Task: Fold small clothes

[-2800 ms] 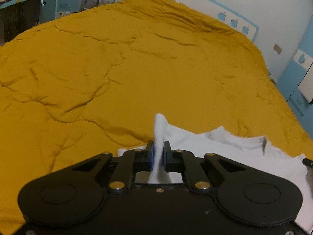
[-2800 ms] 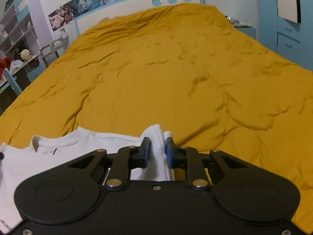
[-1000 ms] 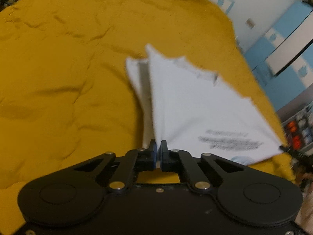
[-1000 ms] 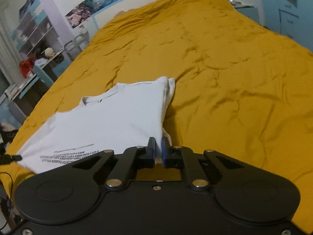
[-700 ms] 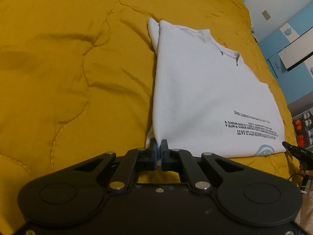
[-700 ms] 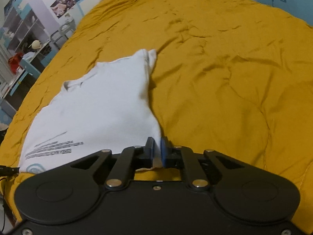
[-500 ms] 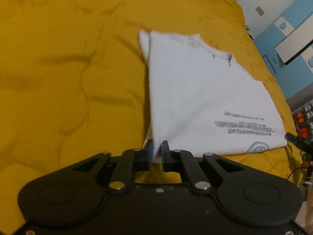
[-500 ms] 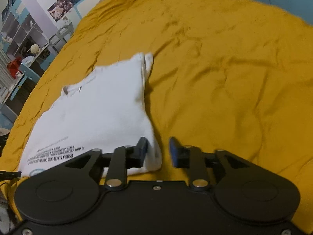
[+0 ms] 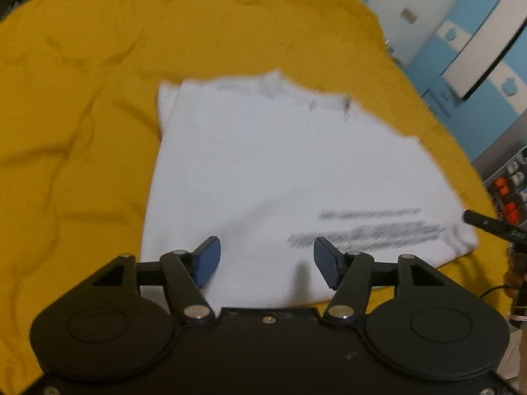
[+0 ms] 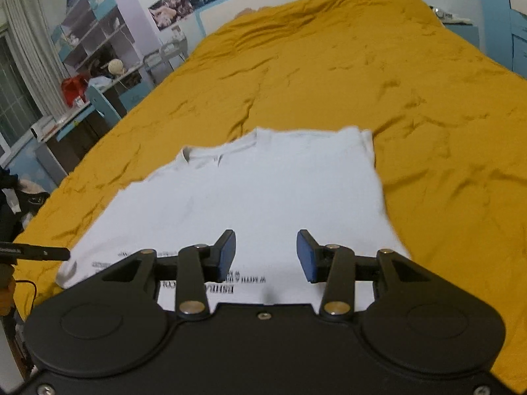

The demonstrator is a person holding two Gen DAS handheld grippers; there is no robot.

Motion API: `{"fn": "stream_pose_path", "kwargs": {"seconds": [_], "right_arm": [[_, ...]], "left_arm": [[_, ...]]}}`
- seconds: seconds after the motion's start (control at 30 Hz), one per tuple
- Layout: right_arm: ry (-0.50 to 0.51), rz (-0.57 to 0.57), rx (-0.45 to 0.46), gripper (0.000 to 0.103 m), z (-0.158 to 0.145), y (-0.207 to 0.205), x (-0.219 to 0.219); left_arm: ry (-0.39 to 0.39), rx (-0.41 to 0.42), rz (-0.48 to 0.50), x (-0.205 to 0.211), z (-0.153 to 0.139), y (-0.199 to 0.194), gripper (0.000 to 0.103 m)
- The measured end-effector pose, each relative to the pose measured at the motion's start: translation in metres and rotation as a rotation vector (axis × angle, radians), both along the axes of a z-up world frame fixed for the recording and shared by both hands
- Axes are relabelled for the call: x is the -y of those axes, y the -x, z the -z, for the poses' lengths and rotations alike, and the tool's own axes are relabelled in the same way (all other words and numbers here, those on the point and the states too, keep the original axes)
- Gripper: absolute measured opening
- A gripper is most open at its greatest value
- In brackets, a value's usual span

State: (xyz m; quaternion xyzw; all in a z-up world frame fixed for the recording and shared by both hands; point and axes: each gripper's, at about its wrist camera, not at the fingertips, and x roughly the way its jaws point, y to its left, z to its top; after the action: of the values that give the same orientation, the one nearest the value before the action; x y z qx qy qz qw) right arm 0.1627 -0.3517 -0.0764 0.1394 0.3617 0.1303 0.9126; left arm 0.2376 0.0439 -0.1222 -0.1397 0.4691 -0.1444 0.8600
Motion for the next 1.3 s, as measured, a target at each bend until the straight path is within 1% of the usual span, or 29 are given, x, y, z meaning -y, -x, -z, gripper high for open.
{"fn": "stream_pose_path", "kwargs": {"seconds": [0.07, 0.13, 0.2, 0.23, 0.33, 0.43, 0.47, 0.5, 0.53, 0.57, 0.63, 0.67, 0.73, 0.83, 0.9, 0.97, 1.03, 1.13, 1.23, 1.3], "right_arm": [[0.0, 0.034, -0.027, 0.042, 0.011, 0.001, 0.006], [0.013, 0.09, -0.054, 0.042, 0.023, 0.003, 0.016], [0.013, 0.143, -0.068, 0.04, 0.034, 0.008, 0.029], [-0.011, 0.157, -0.071, 0.035, 0.039, 0.012, 0.037], [-0.065, 0.19, -0.069, 0.035, 0.044, 0.019, 0.048], [-0.047, 0.199, -0.076, 0.036, 0.039, 0.021, 0.041], [-0.043, 0.209, -0.079, 0.04, 0.034, 0.021, 0.038], [-0.042, 0.22, -0.079, 0.044, 0.03, 0.022, 0.035], [-0.037, 0.236, -0.077, 0.047, 0.025, 0.022, 0.031], [-0.031, 0.247, -0.065, 0.05, 0.019, 0.022, 0.025], [-0.024, 0.263, -0.015, 0.053, 0.009, 0.027, 0.015], [-0.016, 0.272, 0.005, 0.056, 0.006, 0.03, 0.009], [0.007, 0.294, 0.023, 0.057, 0.003, 0.034, -0.002], [0.028, 0.299, 0.038, 0.059, 0.005, 0.039, -0.019], [0.028, 0.285, 0.027, 0.064, 0.009, 0.039, -0.028], [0.035, 0.279, 0.012, 0.064, 0.015, 0.037, -0.035], [0.05, 0.286, -0.009, 0.064, 0.019, 0.036, -0.04], [0.053, 0.298, -0.03, 0.069, 0.027, 0.03, -0.044], [0.067, 0.301, -0.054, 0.069, 0.034, 0.028, -0.046], [0.082, 0.297, -0.048, 0.069, 0.039, 0.03, -0.046]], "left_arm": [[0.022, -0.029, -0.019, -0.006, 0.02, 0.001, 0.065], [0.055, -0.014, -0.031, -0.013, 0.028, 0.004, 0.065], [0.075, -0.005, -0.044, -0.018, 0.029, 0.008, 0.065], [0.081, -0.003, -0.047, -0.019, 0.03, 0.01, 0.065], [0.082, 0.006, -0.044, -0.019, 0.031, 0.012, 0.065], [0.105, -0.005, -0.068, -0.022, 0.023, 0.013, 0.066], [0.113, -0.011, -0.078, -0.024, 0.017, 0.013, 0.077], [0.118, -0.016, -0.088, -0.026, 0.01, 0.014, 0.085], [0.118, -0.015, -0.095, -0.027, 0.005, 0.014, 0.1], [0.105, -0.001, -0.103, -0.029, -0.003, 0.016, 0.103], [0.076, 0.049, -0.118, -0.034, -0.016, 0.019, 0.103], [0.072, 0.062, -0.125, -0.038, -0.02, 0.019, 0.103], [0.078, 0.063, -0.152, -0.048, -0.022, 0.015, 0.103], [0.103, 0.029, -0.206, -0.063, -0.014, 0.003, 0.103], [0.127, 0.001, -0.229, -0.07, -0.004, -0.008, 0.103], [0.143, -0.039, -0.248, -0.073, 0.007, -0.02, 0.103], [0.148, -0.058, -0.238, -0.071, 0.014, -0.027, 0.103], [0.159, -0.067, -0.214, -0.064, 0.023, -0.038, 0.103], [0.158, -0.077, -0.193, -0.055, 0.03, -0.05, 0.103], [0.158, -0.076, -0.177, -0.05, 0.033, -0.059, 0.103]]}}
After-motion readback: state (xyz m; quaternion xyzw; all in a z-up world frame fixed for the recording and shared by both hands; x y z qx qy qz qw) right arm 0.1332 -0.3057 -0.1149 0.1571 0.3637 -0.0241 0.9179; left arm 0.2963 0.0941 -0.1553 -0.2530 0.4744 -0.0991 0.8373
